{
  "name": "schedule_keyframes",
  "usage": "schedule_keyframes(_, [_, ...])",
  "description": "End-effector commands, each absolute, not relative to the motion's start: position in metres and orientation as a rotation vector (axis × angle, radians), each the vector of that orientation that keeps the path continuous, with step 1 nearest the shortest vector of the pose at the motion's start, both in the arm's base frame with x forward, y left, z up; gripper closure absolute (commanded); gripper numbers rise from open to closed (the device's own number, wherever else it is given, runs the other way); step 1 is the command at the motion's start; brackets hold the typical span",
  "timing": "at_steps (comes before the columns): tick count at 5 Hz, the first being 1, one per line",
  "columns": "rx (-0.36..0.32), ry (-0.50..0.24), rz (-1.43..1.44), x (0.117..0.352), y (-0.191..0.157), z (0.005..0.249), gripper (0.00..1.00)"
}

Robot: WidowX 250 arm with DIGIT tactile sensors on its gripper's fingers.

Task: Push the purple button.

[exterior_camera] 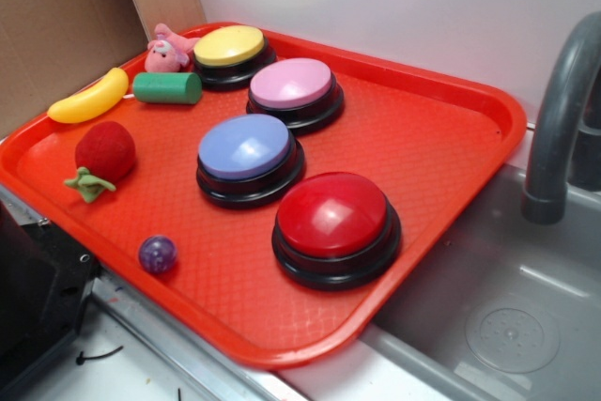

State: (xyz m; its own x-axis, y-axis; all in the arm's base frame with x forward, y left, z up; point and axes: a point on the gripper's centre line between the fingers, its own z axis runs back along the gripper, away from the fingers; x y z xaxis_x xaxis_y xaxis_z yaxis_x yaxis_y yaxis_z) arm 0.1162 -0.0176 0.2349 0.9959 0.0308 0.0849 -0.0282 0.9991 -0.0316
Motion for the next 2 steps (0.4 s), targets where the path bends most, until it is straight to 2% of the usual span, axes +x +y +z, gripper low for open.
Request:
schedule_keyframes(1, [-0.030,-0.086,0.030,0.116,-0.018,0.235,0.00])
schedule_keyframes(2, [0.004,-0.111,0.012,0.159,-0.031,0.209,0.00])
